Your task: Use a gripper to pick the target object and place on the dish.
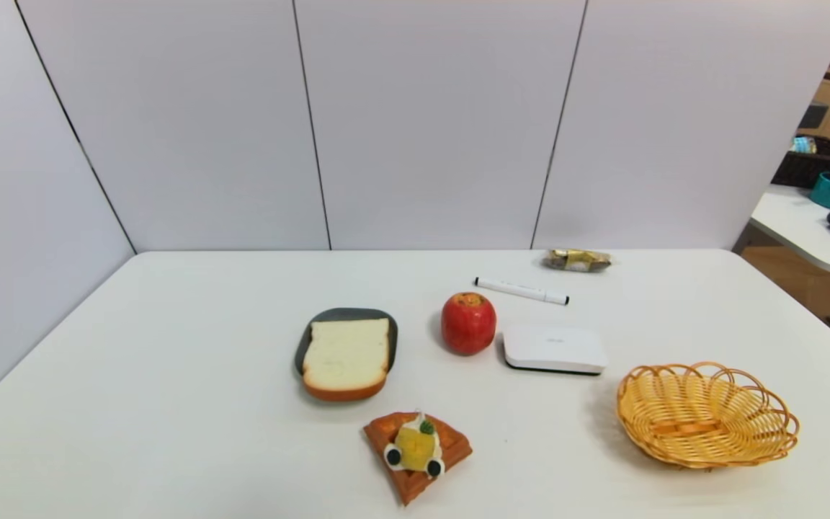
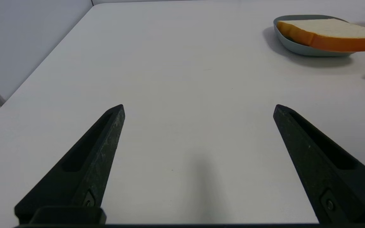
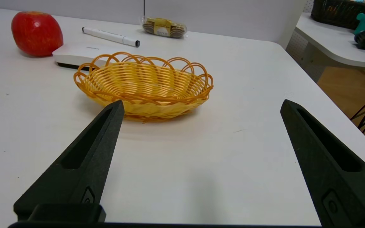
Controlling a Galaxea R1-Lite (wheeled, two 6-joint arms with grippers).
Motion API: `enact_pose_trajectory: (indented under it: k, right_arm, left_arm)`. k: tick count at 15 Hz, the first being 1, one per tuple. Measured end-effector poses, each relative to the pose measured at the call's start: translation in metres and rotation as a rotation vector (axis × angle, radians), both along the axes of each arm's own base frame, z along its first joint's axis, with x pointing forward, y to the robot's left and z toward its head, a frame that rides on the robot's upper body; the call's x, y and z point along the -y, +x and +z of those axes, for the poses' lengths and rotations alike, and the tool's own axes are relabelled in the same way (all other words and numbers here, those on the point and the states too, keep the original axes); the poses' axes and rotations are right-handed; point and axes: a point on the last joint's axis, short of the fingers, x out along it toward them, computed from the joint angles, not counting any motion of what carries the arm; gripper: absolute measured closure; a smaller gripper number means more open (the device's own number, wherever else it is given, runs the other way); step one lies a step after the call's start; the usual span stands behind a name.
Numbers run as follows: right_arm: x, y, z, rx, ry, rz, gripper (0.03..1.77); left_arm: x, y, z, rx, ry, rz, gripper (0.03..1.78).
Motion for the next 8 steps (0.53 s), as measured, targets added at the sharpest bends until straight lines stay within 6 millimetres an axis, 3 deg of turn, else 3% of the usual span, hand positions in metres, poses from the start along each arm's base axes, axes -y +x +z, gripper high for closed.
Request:
enact_pose_trajectory:
  k: [8]
  right_arm:
    - [0.0001, 0.0, -0.0002, -0.002, 0.002, -0.004, 0.09]
  left_arm:
    - [0.0, 0.0, 0.0, 0.0, 0.0, 0.0, 0.12]
